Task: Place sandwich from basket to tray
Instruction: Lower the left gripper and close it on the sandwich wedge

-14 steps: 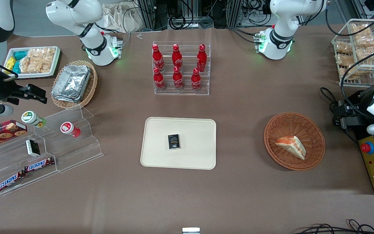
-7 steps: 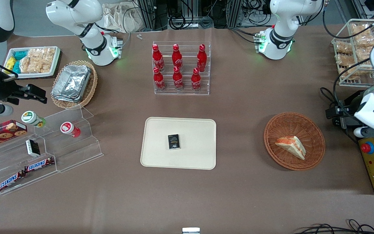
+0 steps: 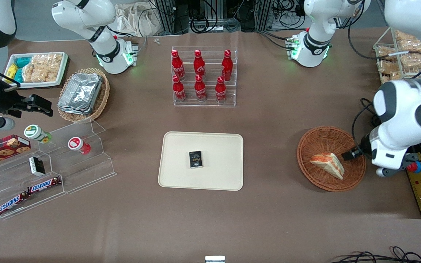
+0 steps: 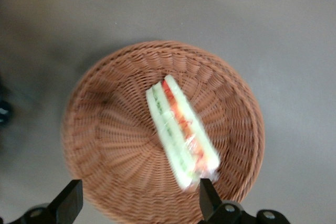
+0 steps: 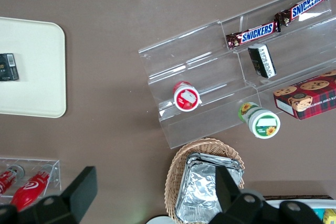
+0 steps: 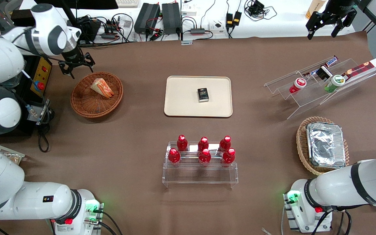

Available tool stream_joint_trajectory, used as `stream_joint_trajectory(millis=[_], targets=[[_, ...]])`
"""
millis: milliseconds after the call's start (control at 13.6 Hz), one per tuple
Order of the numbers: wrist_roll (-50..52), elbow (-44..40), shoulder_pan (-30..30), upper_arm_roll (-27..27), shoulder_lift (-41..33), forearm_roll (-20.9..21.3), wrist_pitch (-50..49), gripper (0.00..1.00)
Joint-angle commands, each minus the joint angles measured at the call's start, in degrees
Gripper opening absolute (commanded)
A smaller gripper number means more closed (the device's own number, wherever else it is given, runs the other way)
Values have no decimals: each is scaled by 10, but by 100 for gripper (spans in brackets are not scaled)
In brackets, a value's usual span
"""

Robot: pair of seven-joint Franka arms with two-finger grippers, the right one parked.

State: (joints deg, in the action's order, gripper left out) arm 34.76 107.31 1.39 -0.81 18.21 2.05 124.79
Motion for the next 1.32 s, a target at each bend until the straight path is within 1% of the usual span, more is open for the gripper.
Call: stream_joint_trajectory(millis=[0, 147, 587, 661, 734, 954, 1028, 1101, 1248], targets=[[104, -8, 14, -3, 42, -13, 46, 100], [140, -10, 15, -3, 61, -13, 62, 99], [159, -6, 16, -3, 105, -13, 88, 99], [161, -6, 16, -2, 105, -13, 88, 90], [181, -6, 17, 0, 105, -13, 87, 66], [222, -17, 17, 12, 105, -6, 82, 21], [223, -18, 16, 12, 102, -6, 80, 9], [222, -20, 16, 12, 98, -6, 74, 0], [219, -47, 16, 12, 84, -6, 15, 0]])
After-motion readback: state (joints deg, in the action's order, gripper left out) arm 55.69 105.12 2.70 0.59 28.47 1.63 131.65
